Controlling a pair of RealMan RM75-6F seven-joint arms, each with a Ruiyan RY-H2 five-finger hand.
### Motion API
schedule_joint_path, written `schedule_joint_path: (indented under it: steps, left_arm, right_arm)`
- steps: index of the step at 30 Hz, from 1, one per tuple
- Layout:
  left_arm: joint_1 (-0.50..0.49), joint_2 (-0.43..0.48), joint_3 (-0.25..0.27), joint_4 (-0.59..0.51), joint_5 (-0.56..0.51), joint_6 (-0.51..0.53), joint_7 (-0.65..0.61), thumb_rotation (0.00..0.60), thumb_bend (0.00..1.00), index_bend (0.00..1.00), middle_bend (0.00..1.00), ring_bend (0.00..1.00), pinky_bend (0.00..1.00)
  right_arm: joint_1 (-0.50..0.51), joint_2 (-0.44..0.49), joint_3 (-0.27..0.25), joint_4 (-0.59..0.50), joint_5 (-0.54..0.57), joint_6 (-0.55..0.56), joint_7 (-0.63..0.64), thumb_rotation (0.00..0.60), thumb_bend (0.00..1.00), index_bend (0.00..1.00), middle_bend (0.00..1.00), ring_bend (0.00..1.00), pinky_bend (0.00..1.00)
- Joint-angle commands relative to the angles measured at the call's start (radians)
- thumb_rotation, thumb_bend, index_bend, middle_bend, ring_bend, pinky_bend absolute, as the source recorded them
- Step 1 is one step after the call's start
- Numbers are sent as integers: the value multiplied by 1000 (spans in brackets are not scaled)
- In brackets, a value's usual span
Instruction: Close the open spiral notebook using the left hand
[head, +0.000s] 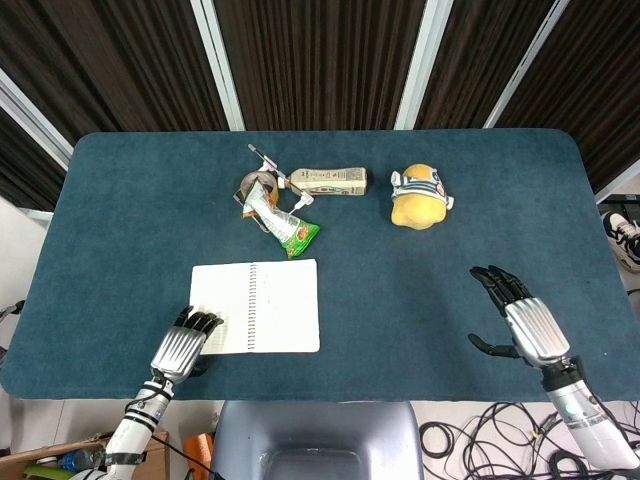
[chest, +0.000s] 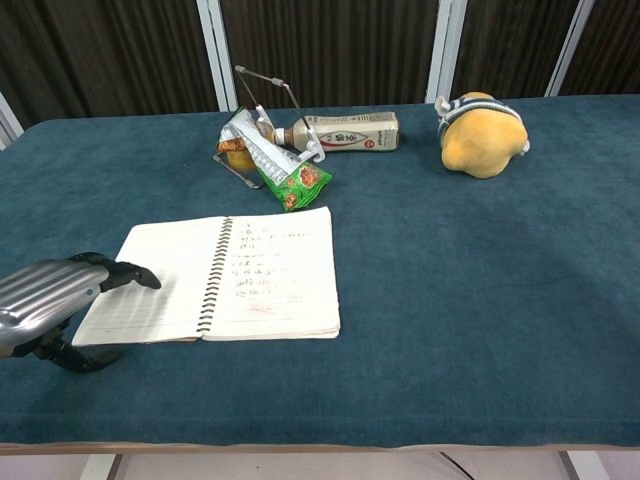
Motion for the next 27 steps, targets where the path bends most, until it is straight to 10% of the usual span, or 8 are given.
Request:
schedule_joint_path:
  steps: [1,16,27]
  left_arm:
    - [-9,-11,-2,20,-9,-4,1,600,302,229,193,147,103]
    - [-37,-107,7,256,73,45,-153,600,397,380,264,214,159]
    - [-53,-240,43,599,282,276,-387,600,571,535,420,372,279]
  right_arm:
    - [0,-2,0,4,-1,0,3,600,158,59,74,20,115]
    - [-3,-3,3,9,-6,4,14,600,159,58,74,20,115]
    - [-2,3,5,2,-13,4,15,600,158,58,74,20,115]
